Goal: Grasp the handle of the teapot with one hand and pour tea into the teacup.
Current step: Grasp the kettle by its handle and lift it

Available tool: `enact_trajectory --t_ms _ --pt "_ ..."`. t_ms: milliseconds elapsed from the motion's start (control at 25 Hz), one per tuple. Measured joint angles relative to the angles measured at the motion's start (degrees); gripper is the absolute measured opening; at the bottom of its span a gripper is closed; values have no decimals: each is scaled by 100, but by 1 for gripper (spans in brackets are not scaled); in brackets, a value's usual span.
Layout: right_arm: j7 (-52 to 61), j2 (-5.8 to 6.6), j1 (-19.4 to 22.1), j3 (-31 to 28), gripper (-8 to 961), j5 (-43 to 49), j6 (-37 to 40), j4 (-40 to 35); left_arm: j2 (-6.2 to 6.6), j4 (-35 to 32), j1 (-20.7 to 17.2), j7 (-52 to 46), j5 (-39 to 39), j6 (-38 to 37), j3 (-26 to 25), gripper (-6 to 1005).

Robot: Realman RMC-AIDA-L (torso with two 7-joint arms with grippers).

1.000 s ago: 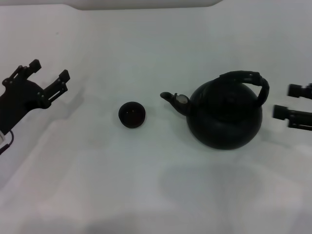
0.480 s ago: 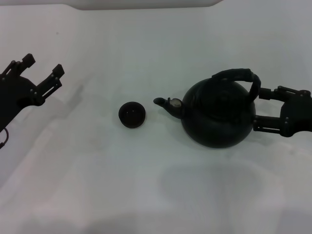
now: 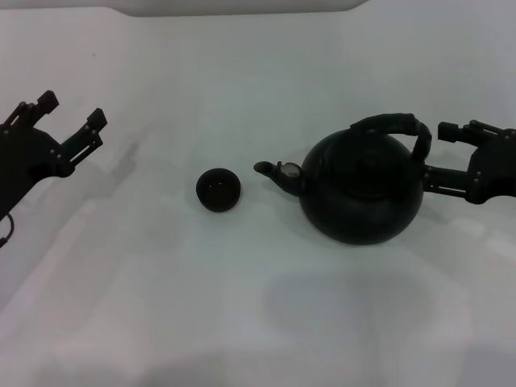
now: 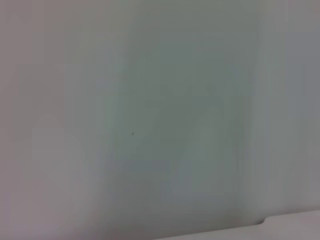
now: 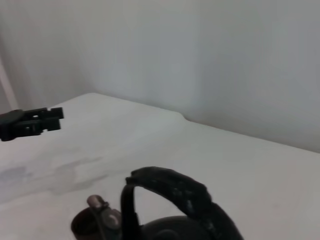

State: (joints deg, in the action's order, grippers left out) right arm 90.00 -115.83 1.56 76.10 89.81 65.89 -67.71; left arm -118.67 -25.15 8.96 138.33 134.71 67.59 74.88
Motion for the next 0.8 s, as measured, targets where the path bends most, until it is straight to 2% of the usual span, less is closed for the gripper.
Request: enact_trajectory --t_ms 480,720,800 --pt "-79 -3 -60 424 868 -285 -681 93 11 1 0 -16 0 0 0 834" --pt "-79 15 -69 435 801 -288 -646 93 10 -7 -42 -29 2 -3 -2 835" --pt "-78 17 -64 435 678 -287 -647 92 11 -10 -43 -29 3 -9 -6 835"
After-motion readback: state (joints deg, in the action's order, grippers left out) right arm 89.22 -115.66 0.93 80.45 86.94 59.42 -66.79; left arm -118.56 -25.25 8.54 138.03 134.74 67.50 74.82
